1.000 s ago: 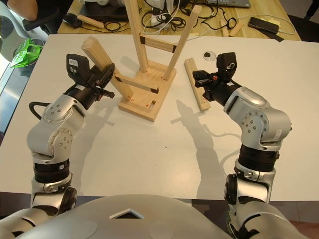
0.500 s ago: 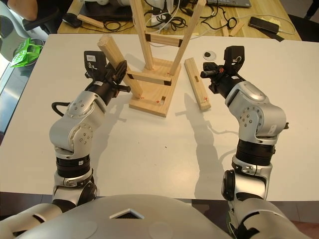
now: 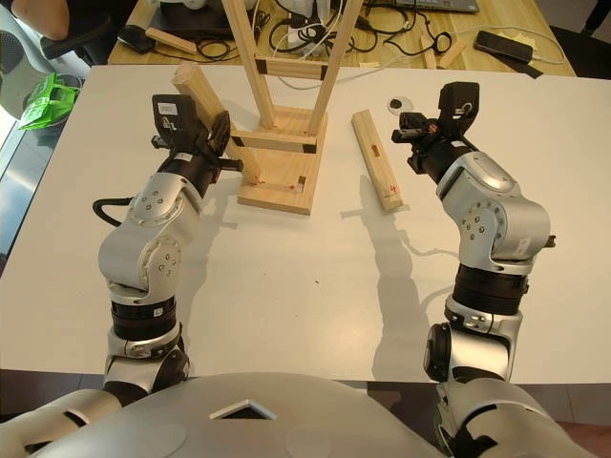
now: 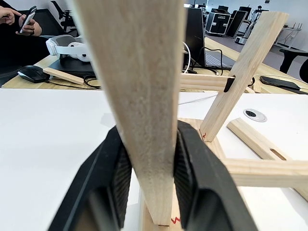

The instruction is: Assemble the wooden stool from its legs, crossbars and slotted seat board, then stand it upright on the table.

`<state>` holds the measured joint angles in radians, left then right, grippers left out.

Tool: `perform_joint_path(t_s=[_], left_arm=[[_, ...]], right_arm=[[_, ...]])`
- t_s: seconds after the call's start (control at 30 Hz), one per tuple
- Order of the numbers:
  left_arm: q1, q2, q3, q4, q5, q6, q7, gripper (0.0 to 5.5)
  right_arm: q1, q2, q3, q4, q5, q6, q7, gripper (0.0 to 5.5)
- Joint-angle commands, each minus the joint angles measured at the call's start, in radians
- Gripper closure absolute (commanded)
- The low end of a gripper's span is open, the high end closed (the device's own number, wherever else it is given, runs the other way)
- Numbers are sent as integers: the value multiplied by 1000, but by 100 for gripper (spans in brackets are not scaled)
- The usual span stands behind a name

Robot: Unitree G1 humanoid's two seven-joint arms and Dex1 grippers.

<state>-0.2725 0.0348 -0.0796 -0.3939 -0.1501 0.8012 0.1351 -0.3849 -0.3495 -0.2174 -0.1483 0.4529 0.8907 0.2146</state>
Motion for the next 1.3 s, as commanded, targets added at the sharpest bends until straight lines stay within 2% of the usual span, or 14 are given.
perform_joint_path(t_s=[0.03,0.27,0.43,0.63,0.7,0.8,1.0,1.3], left_arm=[[13,-11,33,-13,49,-51,43,367],[4,-23,-18,-86,77,-248,-12,263],[31,-21,2,-156,69,-334,-50,193],[-27,-1,32,-174,114,-378,-45,105],[-39,11,62,-143,120,-396,-44,99],[-63,29,109,-107,124,-422,-41,99],[-102,26,157,-68,125,-457,-28,99],[-115,5,157,-59,129,-467,-15,99]], right_arm=[[-1,3,8,1,-10,-9,2,550],[14,-5,23,-7,-22,-4,7,550],[29,-23,-7,-4,-26,50,-17,550],[95,-94,3,40,-89,100,-27,445],[101,-105,1,63,-103,132,-33,423],[97,-111,-3,78,-100,188,-26,423],[79,-153,33,105,-114,293,4,329],[-17,-190,197,261,-140,321,130,329]])
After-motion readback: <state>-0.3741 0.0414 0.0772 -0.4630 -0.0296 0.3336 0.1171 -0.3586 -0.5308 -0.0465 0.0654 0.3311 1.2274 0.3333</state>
